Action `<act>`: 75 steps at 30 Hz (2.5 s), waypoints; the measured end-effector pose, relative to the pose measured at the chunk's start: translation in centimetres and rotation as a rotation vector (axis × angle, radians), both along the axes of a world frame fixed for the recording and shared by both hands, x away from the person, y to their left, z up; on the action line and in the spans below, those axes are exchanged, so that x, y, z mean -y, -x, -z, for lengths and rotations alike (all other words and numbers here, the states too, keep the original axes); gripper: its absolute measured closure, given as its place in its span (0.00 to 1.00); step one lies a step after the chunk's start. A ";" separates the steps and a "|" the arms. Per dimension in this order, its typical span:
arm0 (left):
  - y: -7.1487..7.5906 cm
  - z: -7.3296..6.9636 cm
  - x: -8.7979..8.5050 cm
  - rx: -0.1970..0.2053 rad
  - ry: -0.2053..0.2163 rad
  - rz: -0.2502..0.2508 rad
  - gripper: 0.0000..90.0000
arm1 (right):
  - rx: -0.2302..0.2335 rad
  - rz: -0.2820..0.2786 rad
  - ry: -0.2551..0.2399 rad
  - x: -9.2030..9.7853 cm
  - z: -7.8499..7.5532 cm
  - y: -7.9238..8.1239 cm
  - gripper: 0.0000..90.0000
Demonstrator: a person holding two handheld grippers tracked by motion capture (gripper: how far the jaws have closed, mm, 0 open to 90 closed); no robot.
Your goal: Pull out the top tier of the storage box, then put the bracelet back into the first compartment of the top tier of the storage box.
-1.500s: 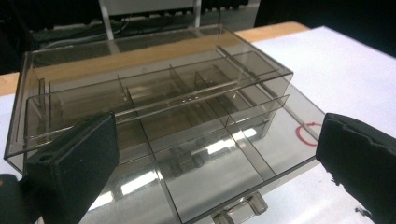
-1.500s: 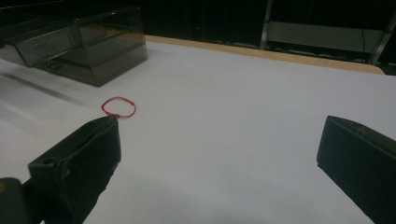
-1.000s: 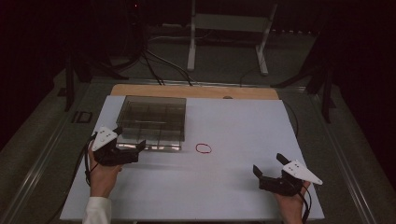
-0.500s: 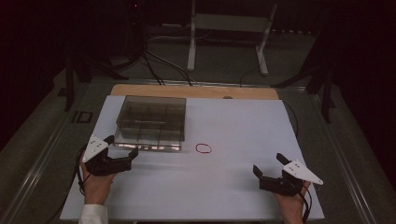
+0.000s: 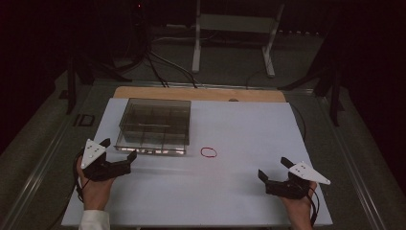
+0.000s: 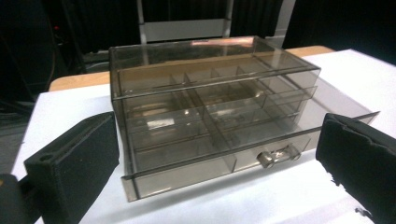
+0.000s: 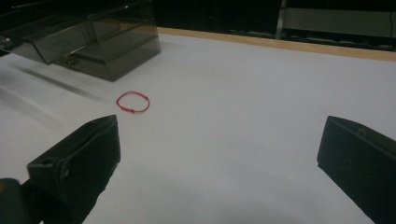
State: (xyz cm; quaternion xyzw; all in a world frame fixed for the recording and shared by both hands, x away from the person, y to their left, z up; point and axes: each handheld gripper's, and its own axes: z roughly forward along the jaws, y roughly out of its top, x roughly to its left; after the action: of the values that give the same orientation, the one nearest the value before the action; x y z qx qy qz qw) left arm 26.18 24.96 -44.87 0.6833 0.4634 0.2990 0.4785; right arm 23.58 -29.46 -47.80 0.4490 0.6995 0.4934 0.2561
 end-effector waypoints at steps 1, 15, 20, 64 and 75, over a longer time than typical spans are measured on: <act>0.0 0.0 0.0 -0.001 -0.001 0.001 0.01 | -0.002 -0.002 -0.004 0.0 -0.2 -0.1 0.00; 0.3 0.1 -0.2 0.002 0.012 -0.009 0.01 | -0.038 -0.082 0.011 -2.1 -1.9 -3.1 0.00; 0.4 0.2 -0.4 0.002 0.019 -0.015 0.01 | -0.061 -0.122 0.001 -2.8 -3.0 -4.3 0.00; 0.6 0.2 -0.7 0.005 0.031 -0.028 0.01 | -0.144 -0.192 0.031 -8.3 -4.5 -10.7 0.00; 0.7 0.1 -0.9 0.008 0.041 -0.032 0.01 | -0.154 -0.211 0.056 -10.6 -4.3 -12.1 0.00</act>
State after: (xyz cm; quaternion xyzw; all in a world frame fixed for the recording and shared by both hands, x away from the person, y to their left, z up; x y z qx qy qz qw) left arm 25.52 25.82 -45.01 0.6648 0.4786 0.2998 0.4891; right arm 35.68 -18.85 -43.46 0.4021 0.7741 0.4618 0.1605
